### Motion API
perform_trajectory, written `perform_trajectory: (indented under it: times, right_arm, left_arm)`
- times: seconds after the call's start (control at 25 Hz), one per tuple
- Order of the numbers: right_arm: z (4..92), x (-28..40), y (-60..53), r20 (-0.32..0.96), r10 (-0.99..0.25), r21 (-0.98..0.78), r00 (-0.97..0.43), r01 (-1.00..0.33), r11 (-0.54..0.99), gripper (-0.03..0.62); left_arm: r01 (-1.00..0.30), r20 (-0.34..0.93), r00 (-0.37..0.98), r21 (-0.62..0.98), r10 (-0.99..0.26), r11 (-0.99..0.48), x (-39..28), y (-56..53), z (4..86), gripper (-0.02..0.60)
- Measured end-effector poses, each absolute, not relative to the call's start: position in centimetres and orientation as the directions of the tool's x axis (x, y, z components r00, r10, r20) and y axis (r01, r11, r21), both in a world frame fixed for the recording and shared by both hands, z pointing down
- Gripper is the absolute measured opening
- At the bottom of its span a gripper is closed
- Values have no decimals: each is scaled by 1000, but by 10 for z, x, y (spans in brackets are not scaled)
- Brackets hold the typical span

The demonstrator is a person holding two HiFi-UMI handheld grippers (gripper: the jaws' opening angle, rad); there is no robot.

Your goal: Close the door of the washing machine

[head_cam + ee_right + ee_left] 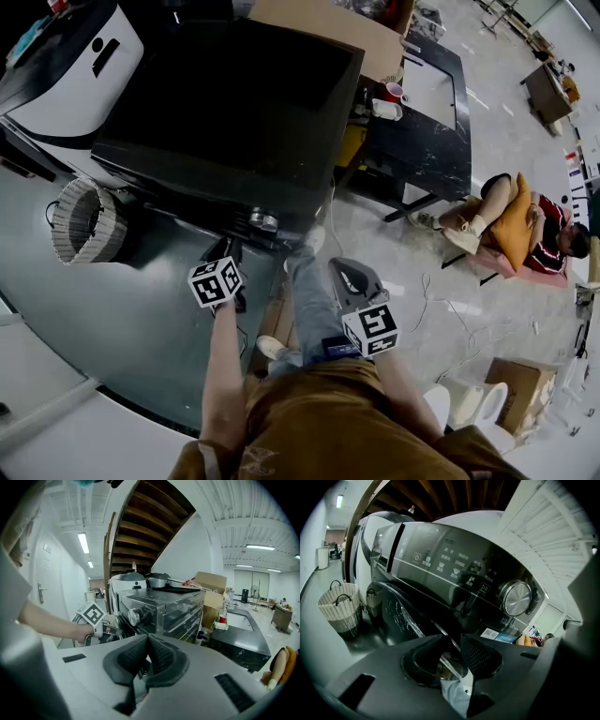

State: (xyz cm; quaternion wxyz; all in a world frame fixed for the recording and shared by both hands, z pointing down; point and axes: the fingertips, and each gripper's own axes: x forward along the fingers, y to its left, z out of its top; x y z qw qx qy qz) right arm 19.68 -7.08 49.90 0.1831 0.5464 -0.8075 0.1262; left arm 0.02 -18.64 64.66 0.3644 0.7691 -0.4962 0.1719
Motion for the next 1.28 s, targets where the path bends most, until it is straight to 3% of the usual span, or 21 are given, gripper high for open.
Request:
perform_trajectory:
  times: [0.64,0.88,1.28]
  right_arm:
    - [465,158,-49,344,-860,55,-378,-906,420,12]
    - [455,130,-35,324,-858,63,-399,-896,440,12]
    - [437,105,-25,281,-868,100,-409,-887,450,12]
  left_arm:
    - [-907,419,420,217,-805,-361,-21,-130,528,70]
    - [-916,362,398,207,-843,-343,-39,-96,490,38]
    - [-926,272,369,191,-889,-326,-70,-56,444,35]
